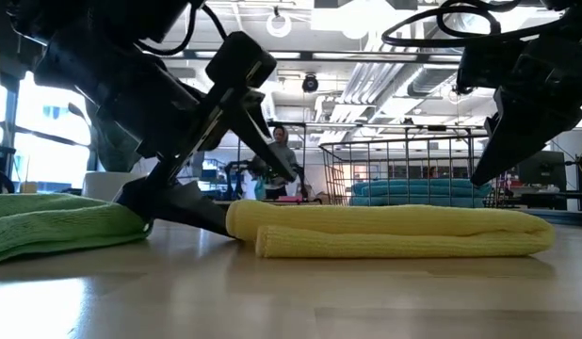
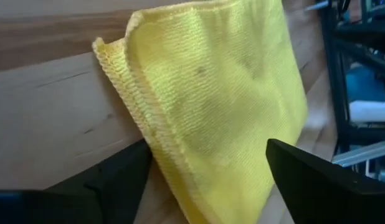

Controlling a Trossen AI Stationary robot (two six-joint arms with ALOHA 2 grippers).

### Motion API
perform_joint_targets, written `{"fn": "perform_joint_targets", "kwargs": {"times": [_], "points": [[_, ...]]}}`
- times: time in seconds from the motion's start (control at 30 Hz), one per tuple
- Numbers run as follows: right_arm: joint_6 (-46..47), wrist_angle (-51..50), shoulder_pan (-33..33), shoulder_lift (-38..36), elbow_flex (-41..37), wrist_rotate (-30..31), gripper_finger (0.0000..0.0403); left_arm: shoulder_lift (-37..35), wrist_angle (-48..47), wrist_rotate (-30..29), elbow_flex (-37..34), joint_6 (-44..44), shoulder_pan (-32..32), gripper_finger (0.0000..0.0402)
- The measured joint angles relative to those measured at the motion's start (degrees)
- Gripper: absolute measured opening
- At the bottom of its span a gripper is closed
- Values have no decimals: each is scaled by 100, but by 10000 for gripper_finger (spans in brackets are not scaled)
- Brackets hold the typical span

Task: Fold microfiber towels
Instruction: Put the yellow microfiber towel into the wire basket

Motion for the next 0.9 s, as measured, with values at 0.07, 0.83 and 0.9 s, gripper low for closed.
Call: {"fn": "perform_joint_targets", "kwargs": {"times": [0.07,0.83,0.9], "points": [[0,0,0,0,0,0,181,12,-26,-93,45,-39,-2,316],[0,-7,0,0,0,0,181,776,-398,-45,1131,1146,443,254],[0,-7,0,0,0,0,181,818,-552,-50,1144,1162,494,226]]}}
